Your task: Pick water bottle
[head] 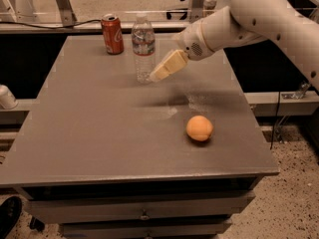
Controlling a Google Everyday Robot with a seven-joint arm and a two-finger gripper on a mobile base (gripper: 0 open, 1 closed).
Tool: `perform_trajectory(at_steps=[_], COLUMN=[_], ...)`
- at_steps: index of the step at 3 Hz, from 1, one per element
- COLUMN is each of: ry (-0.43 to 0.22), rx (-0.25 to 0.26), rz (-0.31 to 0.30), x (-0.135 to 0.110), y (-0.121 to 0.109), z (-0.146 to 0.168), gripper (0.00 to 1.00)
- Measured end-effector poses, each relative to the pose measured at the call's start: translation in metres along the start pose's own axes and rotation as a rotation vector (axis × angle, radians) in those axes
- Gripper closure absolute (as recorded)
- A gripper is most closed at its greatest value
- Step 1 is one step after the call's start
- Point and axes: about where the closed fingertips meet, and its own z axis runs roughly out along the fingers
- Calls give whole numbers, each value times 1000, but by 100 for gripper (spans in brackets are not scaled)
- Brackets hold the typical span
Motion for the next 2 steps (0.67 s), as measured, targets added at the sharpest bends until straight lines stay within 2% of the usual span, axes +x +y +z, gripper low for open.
perform_trajectory(at_steps=[1, 2], ry=[-47, -81], rx=[-35, -50], rz=[24, 33], x=[-12, -21], y=[7, 12], z=[20, 37], gripper=[0, 18])
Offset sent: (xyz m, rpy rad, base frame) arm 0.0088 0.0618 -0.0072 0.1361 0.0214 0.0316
